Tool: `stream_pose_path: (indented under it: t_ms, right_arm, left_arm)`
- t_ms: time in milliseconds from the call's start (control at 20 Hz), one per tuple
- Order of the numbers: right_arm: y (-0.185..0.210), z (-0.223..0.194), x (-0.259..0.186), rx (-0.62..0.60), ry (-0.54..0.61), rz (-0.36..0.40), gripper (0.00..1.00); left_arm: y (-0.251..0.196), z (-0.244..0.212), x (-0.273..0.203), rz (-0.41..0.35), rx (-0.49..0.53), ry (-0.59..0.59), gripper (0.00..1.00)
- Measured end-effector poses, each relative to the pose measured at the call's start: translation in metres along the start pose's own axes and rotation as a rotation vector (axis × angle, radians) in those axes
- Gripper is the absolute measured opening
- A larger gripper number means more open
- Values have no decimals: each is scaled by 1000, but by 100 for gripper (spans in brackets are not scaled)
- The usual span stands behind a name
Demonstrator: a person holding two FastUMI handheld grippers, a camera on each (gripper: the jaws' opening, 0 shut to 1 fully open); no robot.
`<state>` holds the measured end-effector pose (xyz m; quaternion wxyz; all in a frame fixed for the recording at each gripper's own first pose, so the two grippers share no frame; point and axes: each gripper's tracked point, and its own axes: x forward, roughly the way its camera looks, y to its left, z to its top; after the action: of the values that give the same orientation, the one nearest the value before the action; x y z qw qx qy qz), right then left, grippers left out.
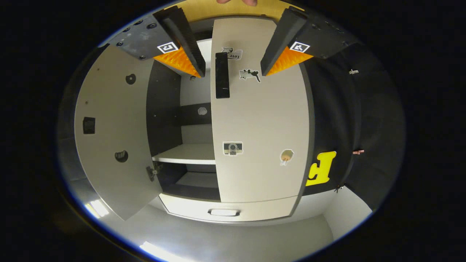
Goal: Open the right door of the double-door shoe cabinet with the right hand, and open the left door with the left hand.
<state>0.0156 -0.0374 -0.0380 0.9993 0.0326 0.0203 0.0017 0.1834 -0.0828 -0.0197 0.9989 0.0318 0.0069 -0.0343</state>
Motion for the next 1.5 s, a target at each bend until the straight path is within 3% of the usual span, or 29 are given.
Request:
stream_pose_path:
  t_ms: [150, 350, 550, 700, 1000, 1200, 1500]
  right_arm:
    - [-16, 3, 2, -7, -3, -21, 98]
    - [-46, 8, 11, 3, -15, -68, 98]
    - [-61, 7, 23, 21, -8, -80, 98]
    - [-65, 6, 27, 24, -1, -68, 98]
    - [-77, 2, 27, 48, 13, -76, 98]
    - [-77, -1, 23, 68, 25, -74, 98]
    - [-74, 9, 20, 40, 2, -73, 98]
  left_arm:
    - [-5, -18, 34, 19, -17, 40, 95]
    - [-10, -31, 71, 38, 16, 59, 84]
    - [-19, -34, 95, 41, 27, 58, 66]
    - [-18, -32, 101, 71, 34, 47, 39]
    - [-16, -42, 110, 118, -1, 70, 37]
    - [-19, -43, 107, 28, -70, 90, 35]
    - [-18, -38, 95, -3, -66, 62, 24]
